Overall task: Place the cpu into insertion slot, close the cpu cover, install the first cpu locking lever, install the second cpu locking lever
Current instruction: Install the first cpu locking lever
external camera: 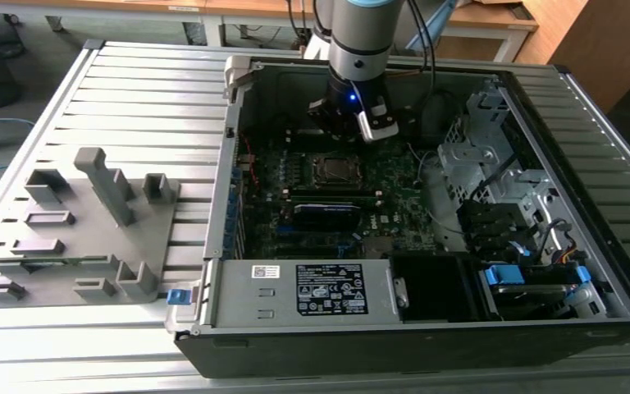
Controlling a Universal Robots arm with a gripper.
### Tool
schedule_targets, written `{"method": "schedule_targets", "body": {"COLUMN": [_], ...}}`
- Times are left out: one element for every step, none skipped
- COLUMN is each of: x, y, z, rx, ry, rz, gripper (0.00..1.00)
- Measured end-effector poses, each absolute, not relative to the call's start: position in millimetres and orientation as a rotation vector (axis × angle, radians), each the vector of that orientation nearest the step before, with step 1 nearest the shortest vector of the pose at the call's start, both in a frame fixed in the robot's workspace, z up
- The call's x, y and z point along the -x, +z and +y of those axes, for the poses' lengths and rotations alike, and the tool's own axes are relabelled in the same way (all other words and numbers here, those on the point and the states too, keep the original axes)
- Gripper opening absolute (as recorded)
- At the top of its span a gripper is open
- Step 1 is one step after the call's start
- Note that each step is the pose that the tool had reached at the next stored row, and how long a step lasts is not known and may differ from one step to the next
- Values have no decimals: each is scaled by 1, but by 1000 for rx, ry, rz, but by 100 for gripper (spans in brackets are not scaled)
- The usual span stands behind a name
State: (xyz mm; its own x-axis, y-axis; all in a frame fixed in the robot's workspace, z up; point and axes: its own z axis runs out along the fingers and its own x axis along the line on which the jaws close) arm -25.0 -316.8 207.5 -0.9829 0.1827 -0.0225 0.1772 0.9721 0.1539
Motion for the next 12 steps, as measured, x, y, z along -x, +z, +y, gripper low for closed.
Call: {"method": "schedule_targets", "body": {"x": [25,25,25,25,25,25,25,25,25,25,26,26], "y": [208,208,208,208,208,208,208,208,207,207,207,207], "z": [-317,-316,-316,-316,-315,-315,-314,-314,-313,-313,-312,-312], "rx": [-281,-282,-282,-282,-282,-282,-281,-281,-281,-281,-281,-281], "ry": [235,235,235,236,236,236,236,237,238,238,238,238], "rz": [3083,3083,3082,3082,3081,3081,3080,3079,3079,3078,3077,3077], "gripper": [10,10,10,10,10,10,10,10,10,10,10,10]}}
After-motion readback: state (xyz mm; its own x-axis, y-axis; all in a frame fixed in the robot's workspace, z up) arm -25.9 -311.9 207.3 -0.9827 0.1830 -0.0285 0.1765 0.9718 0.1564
